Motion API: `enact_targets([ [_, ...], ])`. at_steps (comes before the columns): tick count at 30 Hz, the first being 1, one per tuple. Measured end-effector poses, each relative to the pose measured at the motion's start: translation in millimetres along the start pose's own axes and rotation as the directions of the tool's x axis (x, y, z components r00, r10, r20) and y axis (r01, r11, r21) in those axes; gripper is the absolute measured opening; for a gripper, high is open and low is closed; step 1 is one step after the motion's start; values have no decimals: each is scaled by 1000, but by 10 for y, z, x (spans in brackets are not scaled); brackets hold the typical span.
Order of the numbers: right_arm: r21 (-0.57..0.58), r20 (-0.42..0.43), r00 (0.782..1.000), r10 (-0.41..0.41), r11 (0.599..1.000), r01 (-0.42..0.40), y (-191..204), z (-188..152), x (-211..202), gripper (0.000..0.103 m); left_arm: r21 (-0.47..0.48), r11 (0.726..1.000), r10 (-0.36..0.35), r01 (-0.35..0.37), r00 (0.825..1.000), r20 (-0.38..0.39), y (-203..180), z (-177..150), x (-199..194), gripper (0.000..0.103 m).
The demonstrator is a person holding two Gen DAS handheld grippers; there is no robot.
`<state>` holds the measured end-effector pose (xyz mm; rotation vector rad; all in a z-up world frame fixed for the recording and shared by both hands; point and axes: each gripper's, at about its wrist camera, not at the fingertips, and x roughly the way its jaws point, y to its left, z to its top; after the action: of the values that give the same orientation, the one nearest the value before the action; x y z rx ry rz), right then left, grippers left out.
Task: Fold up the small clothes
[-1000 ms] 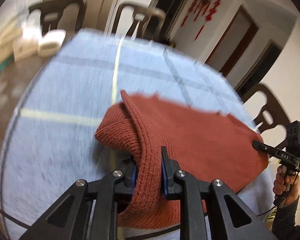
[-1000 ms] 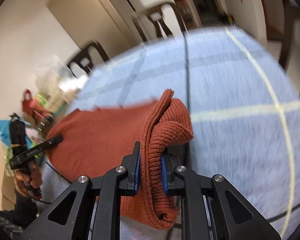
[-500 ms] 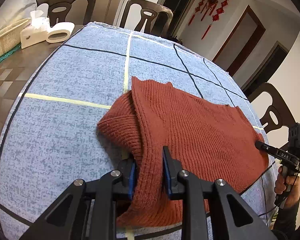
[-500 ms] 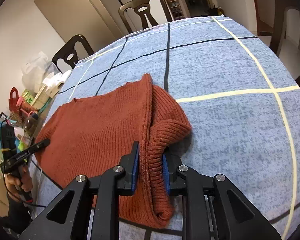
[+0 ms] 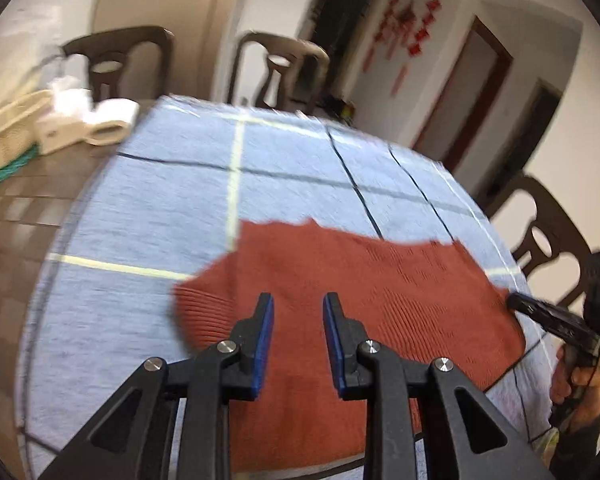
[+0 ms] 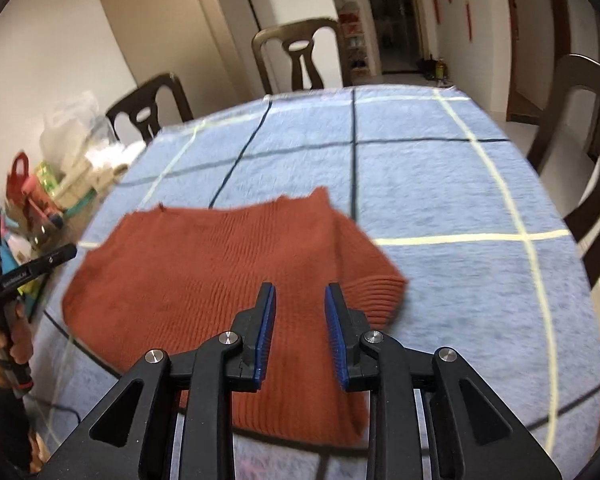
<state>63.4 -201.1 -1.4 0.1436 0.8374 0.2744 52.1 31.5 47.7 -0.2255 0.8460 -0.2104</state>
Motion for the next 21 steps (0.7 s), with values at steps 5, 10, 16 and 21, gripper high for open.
enact_targets([
  [5, -12, -40, 999, -32, 999, 31, -58, -38, 276, 25, 34, 999, 29, -27, 998, -61, -35, -125, 338, 28],
  [10, -65, -22, 999, -36, 997, 34, 100, -79, 44, 26, 62, 998, 25, -21, 998, -61, -164, -188, 117, 31],
  [16, -122, -43, 999, -1, 992, -4, 295, -269, -37, 26, 117, 992, 66, -56, 995, -80, -293, -372, 73, 36],
  [21, -102, -67, 997, -26, 995, 19, 209, -339, 37, 26, 138, 986, 107, -97, 992, -65, -334, -398, 99, 36],
])
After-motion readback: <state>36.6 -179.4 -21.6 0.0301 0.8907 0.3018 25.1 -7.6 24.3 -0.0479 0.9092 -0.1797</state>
